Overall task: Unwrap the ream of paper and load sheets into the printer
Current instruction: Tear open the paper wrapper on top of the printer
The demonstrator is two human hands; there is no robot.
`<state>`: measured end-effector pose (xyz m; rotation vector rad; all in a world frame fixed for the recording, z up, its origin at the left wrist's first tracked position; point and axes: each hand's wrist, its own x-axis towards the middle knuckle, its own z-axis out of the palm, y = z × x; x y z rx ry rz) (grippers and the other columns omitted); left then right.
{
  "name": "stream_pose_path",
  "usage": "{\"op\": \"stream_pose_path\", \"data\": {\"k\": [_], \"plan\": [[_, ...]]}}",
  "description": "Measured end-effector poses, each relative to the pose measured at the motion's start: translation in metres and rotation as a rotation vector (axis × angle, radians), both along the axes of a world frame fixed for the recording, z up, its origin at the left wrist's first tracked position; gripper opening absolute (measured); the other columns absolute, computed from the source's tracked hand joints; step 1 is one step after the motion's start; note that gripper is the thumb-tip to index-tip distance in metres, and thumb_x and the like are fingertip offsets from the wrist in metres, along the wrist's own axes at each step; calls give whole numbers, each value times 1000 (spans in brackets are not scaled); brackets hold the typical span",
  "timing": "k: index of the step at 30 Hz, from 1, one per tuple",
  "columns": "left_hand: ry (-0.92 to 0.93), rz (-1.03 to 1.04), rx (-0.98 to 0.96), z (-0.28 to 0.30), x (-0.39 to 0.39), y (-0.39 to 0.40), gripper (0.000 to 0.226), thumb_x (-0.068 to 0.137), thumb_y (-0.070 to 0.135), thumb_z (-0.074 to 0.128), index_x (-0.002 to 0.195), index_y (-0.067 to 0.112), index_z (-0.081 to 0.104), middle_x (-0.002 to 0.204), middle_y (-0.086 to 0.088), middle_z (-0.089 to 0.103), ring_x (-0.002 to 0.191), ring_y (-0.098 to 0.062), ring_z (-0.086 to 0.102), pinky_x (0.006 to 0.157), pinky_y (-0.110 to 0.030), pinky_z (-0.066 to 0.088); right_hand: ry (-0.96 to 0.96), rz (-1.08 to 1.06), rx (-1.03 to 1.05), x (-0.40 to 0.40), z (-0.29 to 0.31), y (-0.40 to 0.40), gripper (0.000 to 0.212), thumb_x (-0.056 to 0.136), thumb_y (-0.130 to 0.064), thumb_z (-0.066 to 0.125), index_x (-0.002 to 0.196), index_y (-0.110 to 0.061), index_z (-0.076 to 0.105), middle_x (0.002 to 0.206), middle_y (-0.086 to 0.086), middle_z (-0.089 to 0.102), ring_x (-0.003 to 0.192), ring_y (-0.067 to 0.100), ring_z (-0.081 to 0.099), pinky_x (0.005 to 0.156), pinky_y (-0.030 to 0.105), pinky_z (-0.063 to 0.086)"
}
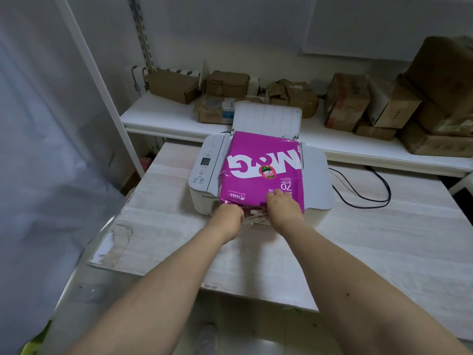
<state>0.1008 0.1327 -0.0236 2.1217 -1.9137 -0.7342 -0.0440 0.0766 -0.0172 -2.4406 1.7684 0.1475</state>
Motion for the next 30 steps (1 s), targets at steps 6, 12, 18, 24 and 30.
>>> {"op": "stream_pose_path", "data": {"k": [6, 12, 18, 24, 30], "plan": [[-50, -7, -5, 2, 4, 4, 31, 81, -5, 49, 101, 4, 70, 108, -21, 64, 101, -35, 60, 83, -32, 48, 101, 71, 39, 2, 2, -7, 34, 92, -6, 54, 126, -5, 49, 123, 16, 54, 116, 32, 50, 98, 44, 49], [-127, 0, -10, 1, 4, 2, 28, 76, -11, 43, 90, 0, 66, 102, -23, 63, 94, -38, 60, 77, -41, 51, 353, 272, 127, 0, 4, -19, 67, 79, -41, 73, 131, -8, 46, 124, 13, 58, 118, 31, 50, 102, 40, 44], [-187, 23, 20, 4, 8, 7, 20, 78, 3, 48, 89, 3, 65, 100, -20, 64, 93, -38, 61, 69, -37, 47, 355, 257, 90, -4, 2, -21, 28, 94, -7, 51, 122, -8, 56, 119, 14, 64, 113, 32, 52, 104, 43, 45], [-308, 193, 112, -1, 48, 25, 24, 81, 5, 47, 95, 4, 65, 105, -18, 66, 93, -35, 62, 71, -33, 47, 400, 255, 36, -1, -2, -18, 28, 93, -5, 50, 119, -11, 59, 120, 11, 65, 118, 31, 49, 106, 40, 42], [-266, 445, 137, -2, 92, 41, 12, 79, 1, 46, 71, 10, 48, 98, -13, 66, 75, -27, 51, 63, -28, 44, 386, 168, 87, 11, 4, -11, 44, 89, -30, 63, 126, -10, 50, 121, 10, 59, 122, 30, 47, 99, 45, 46]]}}
